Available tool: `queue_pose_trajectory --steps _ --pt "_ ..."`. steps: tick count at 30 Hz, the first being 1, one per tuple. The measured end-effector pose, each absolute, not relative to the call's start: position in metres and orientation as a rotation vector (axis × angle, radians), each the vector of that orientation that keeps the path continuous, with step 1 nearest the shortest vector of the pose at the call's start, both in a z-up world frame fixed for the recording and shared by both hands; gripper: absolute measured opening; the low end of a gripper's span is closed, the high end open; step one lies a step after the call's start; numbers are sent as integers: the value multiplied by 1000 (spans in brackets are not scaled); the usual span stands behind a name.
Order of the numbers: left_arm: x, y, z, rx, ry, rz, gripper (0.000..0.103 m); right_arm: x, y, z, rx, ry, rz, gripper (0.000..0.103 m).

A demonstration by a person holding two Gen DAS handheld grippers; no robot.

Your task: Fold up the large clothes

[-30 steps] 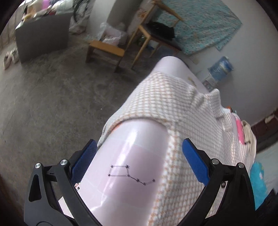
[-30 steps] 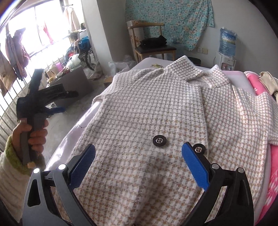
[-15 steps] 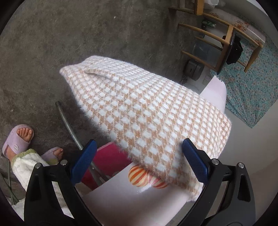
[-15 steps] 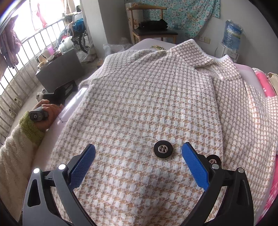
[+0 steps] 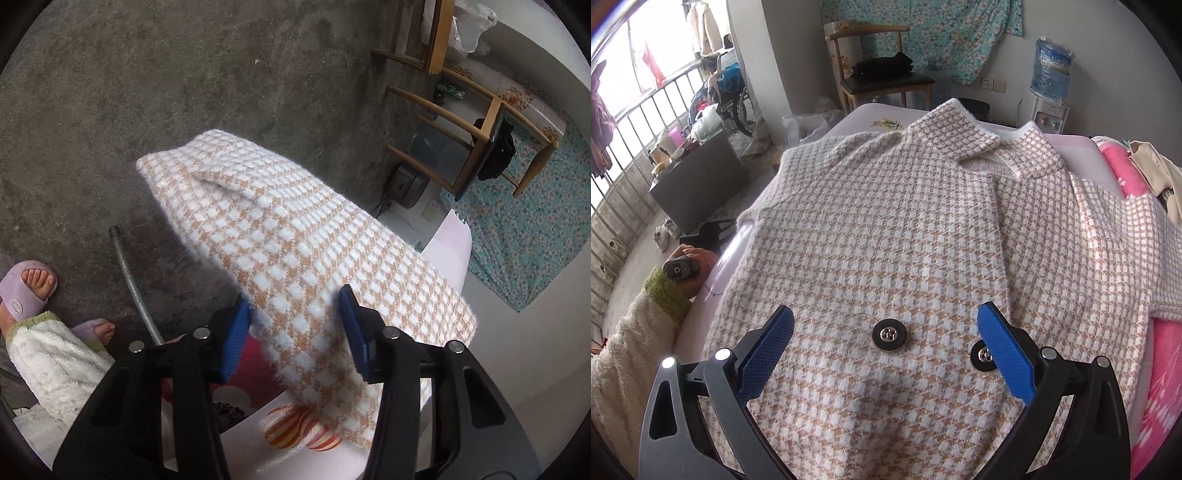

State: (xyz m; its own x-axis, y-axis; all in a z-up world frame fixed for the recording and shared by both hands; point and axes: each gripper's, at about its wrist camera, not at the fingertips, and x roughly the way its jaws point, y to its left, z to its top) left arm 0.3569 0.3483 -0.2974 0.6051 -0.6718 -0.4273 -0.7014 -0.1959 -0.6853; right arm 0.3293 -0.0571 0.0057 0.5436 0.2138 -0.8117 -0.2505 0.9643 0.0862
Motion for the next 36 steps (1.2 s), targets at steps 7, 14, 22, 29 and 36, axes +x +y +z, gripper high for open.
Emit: queue_pose_trajectory --steps 7,14,22,29,36 --pt "357 367 -248 -1678 1028 132 11 319 -66 16 -40 943 251 97" --pt "356 339 -62 -858 810 295 8 302 -77 27 -31 900 240 97" --pt "316 115 103 37 563 -25 10 287 -123 22 7 900 137 97" --pt "286 5 12 113 907 -431 55 281 -190 11 55 921 0 97" --pt "269 39 -35 60 974 -384 56 309 -217 -17 116 1050 115 97"
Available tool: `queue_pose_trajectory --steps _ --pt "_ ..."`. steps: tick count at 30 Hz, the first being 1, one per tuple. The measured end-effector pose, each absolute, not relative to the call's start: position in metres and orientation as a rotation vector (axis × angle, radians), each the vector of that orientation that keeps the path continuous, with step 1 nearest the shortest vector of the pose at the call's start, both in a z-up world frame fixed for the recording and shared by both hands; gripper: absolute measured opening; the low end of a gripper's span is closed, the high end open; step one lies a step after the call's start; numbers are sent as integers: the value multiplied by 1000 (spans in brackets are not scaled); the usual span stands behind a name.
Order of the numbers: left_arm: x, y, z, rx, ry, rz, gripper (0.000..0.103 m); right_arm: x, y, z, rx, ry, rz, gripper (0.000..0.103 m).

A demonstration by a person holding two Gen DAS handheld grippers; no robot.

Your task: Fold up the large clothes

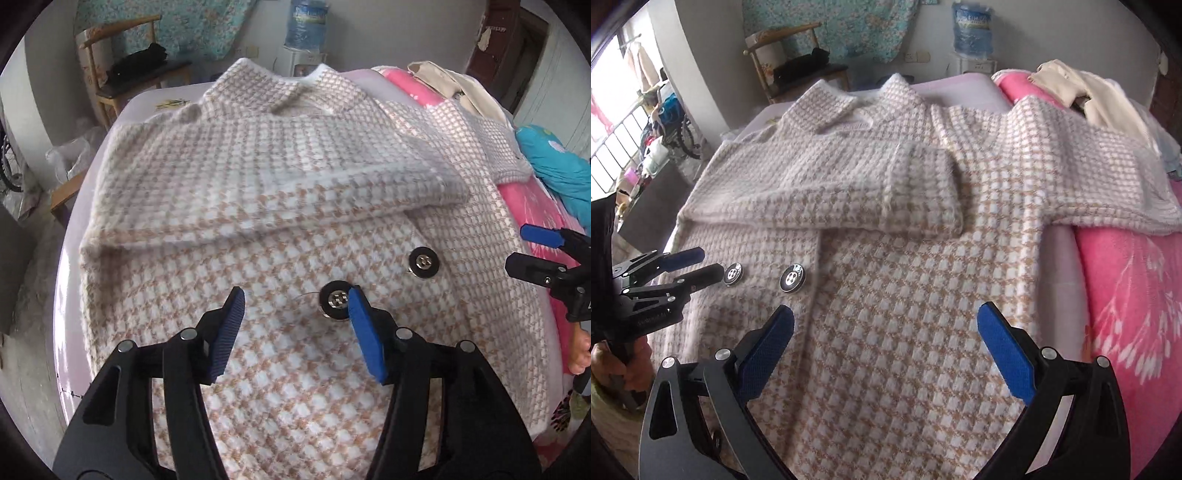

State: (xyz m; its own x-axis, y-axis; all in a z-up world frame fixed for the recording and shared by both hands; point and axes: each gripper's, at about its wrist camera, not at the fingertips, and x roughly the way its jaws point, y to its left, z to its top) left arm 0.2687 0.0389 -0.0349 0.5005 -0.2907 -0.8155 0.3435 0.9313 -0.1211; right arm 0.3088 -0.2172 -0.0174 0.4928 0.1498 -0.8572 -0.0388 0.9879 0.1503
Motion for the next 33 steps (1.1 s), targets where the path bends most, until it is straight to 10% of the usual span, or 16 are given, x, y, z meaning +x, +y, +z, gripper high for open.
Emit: queue_pose_trajectory --steps 14,24,33 --pt "310 89 -55 -42 967 -200 85 339 -193 -72 -105 1160 192 98" --pt "313 105 -41 -71 885 -164 85 397 -269 -13 315 1122 276 96" --pt "331 110 -46 -44 887 -62 59 465 -281 -50 410 1255 233 62"
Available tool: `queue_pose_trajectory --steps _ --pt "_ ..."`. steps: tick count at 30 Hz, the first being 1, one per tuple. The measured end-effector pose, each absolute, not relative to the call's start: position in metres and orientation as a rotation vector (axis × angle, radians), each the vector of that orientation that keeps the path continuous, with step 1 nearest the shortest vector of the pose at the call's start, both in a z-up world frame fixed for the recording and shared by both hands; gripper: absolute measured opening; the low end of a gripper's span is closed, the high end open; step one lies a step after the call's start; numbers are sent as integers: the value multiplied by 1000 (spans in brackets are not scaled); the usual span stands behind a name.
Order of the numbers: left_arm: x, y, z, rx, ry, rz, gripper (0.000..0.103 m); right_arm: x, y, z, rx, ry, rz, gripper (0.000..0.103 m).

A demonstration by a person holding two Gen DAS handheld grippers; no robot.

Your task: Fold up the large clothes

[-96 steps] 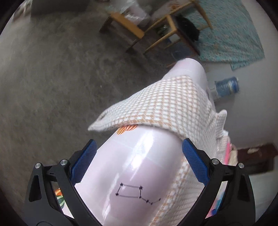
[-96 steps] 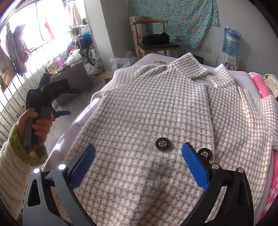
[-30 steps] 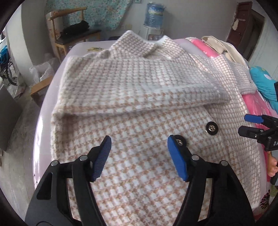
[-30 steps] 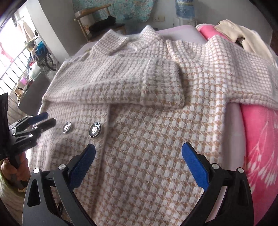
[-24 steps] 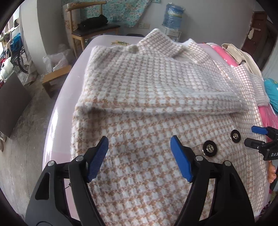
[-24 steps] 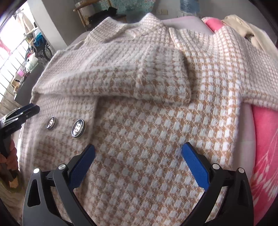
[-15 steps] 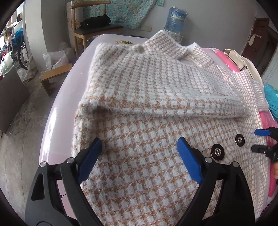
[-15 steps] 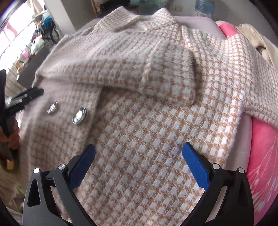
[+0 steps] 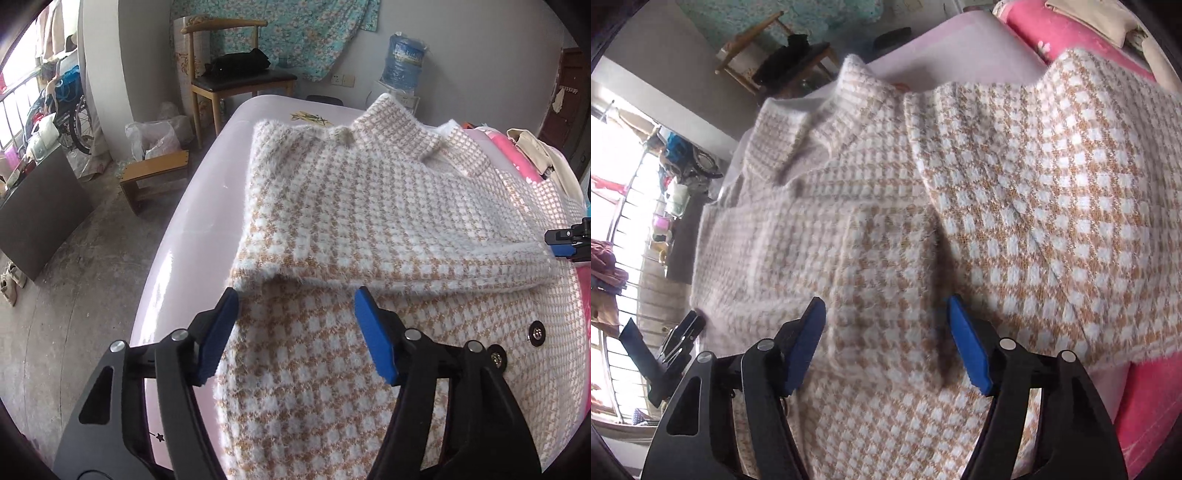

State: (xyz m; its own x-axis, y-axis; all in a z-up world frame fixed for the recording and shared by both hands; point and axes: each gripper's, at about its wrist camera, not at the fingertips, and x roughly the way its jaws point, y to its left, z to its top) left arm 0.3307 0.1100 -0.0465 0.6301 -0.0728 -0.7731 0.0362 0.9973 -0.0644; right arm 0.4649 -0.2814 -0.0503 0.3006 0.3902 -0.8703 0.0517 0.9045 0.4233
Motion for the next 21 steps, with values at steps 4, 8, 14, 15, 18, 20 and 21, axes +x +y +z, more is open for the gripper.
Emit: queue_pose_trajectory --steps 4,8,14,15,18,20,21 --pt "332 115 -51 -42 889 -35 46 470 -273 -56 378 1271 243 53" --pt "329 123 -52 -65 874 -32 38 475 -268 -60 358 1296 244 36" --pt "325 130 -54 -115 849 -39 36 478 -271 -46 361 1289 252 9" --pt "325 131 -54 -128 847 -41 36 479 -267 -36 345 1270 265 9" --pt "324 137 -54 -171 840 -44 36 485 -250 2 339 1200 326 8" --pt "322 140 -54 -195 836 -41 36 500 -225 36 337 1143 393 8" --pt "322 142 -55 -208 832 -40 36 508 -206 56 326 1111 434 8"
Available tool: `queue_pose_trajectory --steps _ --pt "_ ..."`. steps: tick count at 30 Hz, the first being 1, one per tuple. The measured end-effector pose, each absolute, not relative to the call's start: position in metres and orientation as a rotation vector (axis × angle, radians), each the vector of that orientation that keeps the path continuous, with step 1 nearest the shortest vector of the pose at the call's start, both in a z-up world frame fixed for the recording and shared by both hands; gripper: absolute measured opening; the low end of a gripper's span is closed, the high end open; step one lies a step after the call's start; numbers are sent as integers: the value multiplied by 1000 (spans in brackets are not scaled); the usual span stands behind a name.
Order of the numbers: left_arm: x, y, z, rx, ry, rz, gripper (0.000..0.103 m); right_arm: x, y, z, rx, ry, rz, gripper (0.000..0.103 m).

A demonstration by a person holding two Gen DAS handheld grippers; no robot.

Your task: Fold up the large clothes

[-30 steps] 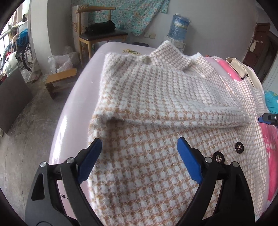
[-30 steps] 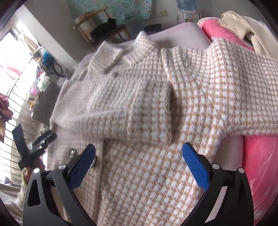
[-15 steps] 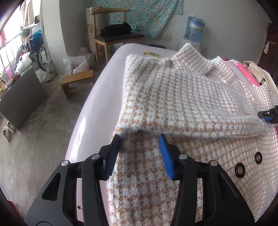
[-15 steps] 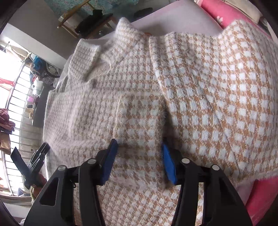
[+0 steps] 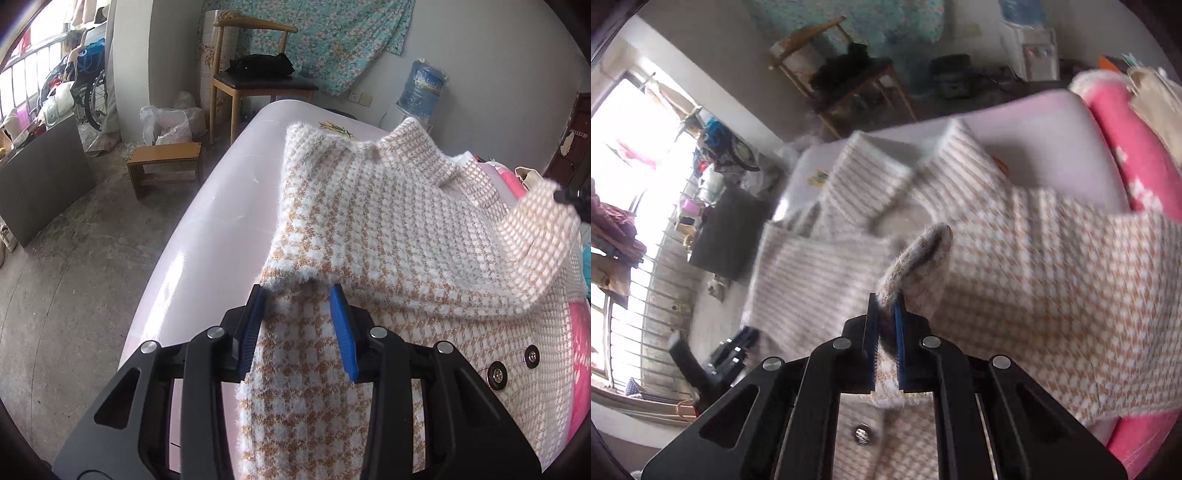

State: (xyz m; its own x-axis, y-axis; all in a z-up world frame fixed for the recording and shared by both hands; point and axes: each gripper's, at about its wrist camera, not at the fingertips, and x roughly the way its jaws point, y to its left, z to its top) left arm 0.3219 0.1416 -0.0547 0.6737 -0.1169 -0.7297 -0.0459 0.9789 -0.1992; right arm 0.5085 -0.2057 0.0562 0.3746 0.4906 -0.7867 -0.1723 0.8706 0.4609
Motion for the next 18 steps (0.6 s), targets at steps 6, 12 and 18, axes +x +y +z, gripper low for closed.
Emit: queue_pose_trajectory --steps 6,12,18 --pt "319 155 -57 -279 825 12 38 514 -49 206 210 841 810 8" --pt "318 163 -56 -311 819 47 38 474 -30 272 81 608 877 8" --pt "321 158 -57 -283 838 85 38 520 -170 147 173 857 476 8"
